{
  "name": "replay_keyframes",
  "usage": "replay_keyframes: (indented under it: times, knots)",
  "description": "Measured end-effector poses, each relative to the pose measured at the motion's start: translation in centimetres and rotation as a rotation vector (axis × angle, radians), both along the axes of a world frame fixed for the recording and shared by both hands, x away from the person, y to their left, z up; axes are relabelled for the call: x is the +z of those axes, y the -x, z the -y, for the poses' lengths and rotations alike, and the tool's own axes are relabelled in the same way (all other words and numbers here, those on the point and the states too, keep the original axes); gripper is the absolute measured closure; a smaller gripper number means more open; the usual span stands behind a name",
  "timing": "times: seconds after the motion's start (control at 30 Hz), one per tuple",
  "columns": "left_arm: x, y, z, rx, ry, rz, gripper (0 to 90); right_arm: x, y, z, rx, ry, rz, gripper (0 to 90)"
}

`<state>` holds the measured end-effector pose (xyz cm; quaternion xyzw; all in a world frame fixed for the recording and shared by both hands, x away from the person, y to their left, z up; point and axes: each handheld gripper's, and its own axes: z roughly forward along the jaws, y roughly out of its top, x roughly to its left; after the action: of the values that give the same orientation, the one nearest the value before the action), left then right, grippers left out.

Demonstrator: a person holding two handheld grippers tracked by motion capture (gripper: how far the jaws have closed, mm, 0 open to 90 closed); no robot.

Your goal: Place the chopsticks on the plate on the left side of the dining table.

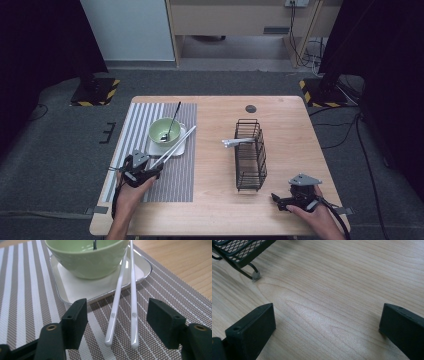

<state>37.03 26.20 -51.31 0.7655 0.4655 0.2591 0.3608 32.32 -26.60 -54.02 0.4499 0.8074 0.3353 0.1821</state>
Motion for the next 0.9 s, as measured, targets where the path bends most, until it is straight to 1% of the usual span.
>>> replay_keyframes:
  times: [0.03,0.13,0.23,0.47,0.57,0.6,0.67,0.73,0.83,0.9]
  knots:
    - [-0.3,0.0,0.1,0.001,-0.004,-0.010,31.8,0.0,0.0,0.0,0.000,0.000,0.000,0.4]
    - [-0.5,0.0,0.1,-0.001,-0.013,-0.017,31.8,0.0,0.0,0.0,-0.001,-0.001,-0.001,0.4]
    - [-1.0,0.0,0.2,0.001,-0.025,-0.034,32.0,0.0,0.0,0.0,0.000,0.000,0.000,0.4]
    - [-1.5,-0.1,0.1,-0.008,-0.040,-0.053,37.2,0.0,0.0,0.0,0.000,-0.001,-0.002,0.4]
    - [-1.6,-0.1,0.1,-0.014,-0.050,-0.057,43.7,0.0,0.0,0.0,0.000,-0.001,-0.002,0.3]
    - [-1.6,-0.1,0.1,-0.018,-0.046,-0.062,47.9,0.0,0.0,0.0,0.000,-0.001,-0.002,0.3]
    - [-1.6,-0.1,0.0,-0.017,-0.043,-0.069,52.2,0.0,0.0,0.0,0.000,-0.001,-0.001,0.3]
    - [-1.6,-0.1,0.0,-0.018,-0.037,-0.071,59.1,0.0,0.0,0.0,0.000,-0.001,-0.002,0.4]
    - [-1.4,-0.1,-0.2,-0.015,-0.022,-0.079,65.8,0.0,0.0,0.0,0.000,-0.001,-0.001,0.3]
    - [-1.4,-0.2,-0.2,-0.014,-0.019,-0.085,67.9,0.0,0.0,0.0,0.000,-0.001,-0.002,0.3]
